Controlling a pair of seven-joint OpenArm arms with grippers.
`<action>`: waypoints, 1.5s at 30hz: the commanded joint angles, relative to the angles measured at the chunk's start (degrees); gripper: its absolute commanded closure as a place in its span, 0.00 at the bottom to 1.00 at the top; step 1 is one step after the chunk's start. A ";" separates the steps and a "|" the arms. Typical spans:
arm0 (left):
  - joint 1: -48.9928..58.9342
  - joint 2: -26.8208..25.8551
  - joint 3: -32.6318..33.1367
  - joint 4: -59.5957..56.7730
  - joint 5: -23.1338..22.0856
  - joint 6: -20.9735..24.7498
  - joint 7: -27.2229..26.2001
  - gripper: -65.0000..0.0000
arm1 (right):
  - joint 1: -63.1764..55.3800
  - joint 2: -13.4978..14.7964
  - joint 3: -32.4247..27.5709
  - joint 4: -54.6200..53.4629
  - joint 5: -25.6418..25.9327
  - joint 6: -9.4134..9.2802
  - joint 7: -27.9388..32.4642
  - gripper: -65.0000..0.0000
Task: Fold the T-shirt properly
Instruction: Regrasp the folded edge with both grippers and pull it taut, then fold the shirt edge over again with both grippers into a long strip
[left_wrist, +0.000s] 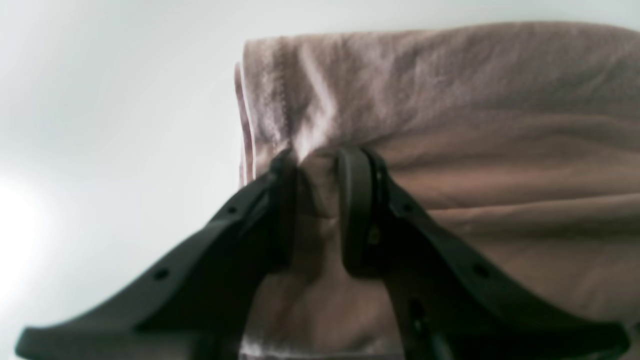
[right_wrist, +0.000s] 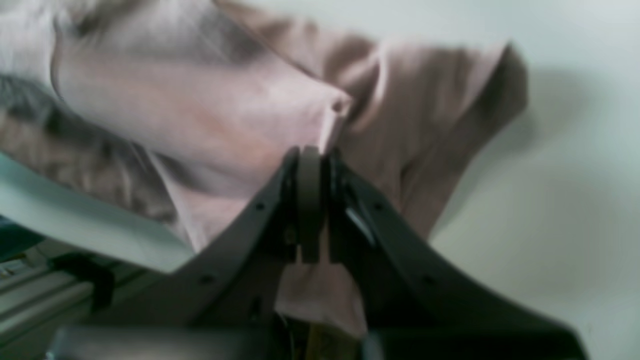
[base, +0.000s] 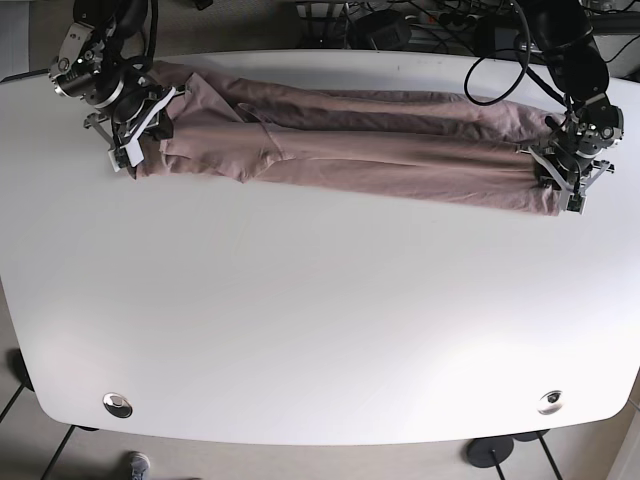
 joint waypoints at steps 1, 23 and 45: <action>0.49 -0.42 0.02 -0.28 2.73 0.35 3.96 0.81 | -0.77 0.74 0.34 0.27 0.93 -0.22 1.76 0.96; 0.76 -0.33 0.02 0.87 2.73 0.35 4.23 0.81 | 1.25 1.62 -10.74 -13.71 -3.90 2.81 11.52 0.83; -7.07 -1.38 -3.85 8.60 -8.53 0.35 13.19 0.71 | 16.37 6.89 -10.65 -27.34 -9.71 2.81 17.58 0.84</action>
